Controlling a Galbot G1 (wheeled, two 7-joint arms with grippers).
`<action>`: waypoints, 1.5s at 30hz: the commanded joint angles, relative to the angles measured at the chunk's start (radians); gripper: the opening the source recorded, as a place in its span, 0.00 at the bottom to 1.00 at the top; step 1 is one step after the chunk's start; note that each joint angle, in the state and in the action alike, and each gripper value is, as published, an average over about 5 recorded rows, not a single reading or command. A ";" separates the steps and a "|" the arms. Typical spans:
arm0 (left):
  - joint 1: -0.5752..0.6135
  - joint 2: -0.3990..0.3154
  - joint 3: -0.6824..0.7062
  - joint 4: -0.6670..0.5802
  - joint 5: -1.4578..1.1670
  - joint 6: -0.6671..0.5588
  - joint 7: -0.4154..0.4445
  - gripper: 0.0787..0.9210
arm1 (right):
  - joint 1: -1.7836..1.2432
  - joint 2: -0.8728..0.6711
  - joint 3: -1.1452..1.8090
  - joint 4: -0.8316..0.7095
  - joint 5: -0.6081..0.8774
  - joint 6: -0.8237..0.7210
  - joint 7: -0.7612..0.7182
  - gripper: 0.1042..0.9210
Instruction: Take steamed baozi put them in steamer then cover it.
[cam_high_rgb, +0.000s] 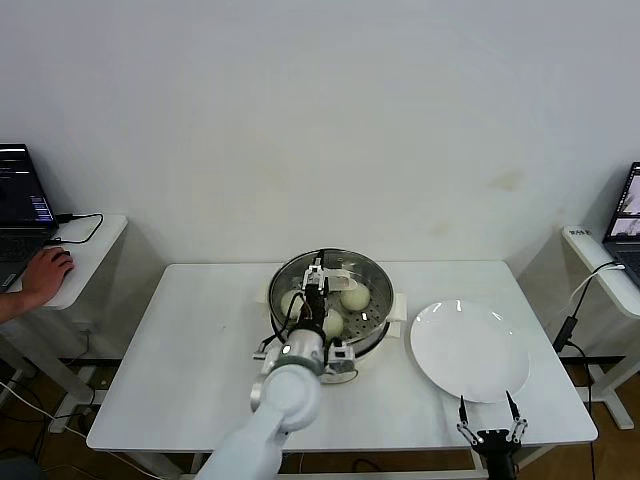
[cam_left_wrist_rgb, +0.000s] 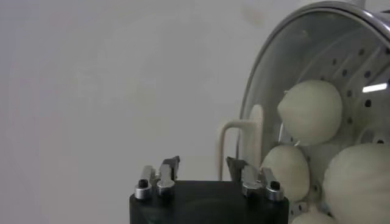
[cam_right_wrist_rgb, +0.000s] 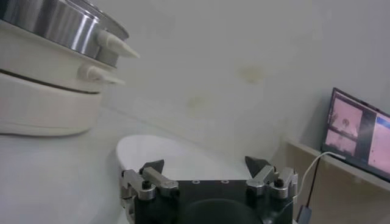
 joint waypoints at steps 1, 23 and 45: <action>0.315 0.111 -0.157 -0.326 -0.551 -0.148 -0.317 0.81 | -0.008 -0.014 -0.004 0.008 0.007 0.000 -0.001 0.88; 0.956 0.088 -0.565 -0.229 -1.483 -0.729 -0.531 0.88 | -0.147 -0.147 -0.089 0.166 0.213 -0.053 -0.090 0.88; 0.975 0.032 -0.510 -0.189 -1.466 -0.793 -0.449 0.88 | -0.247 -0.190 -0.207 0.313 0.374 -0.305 -0.159 0.88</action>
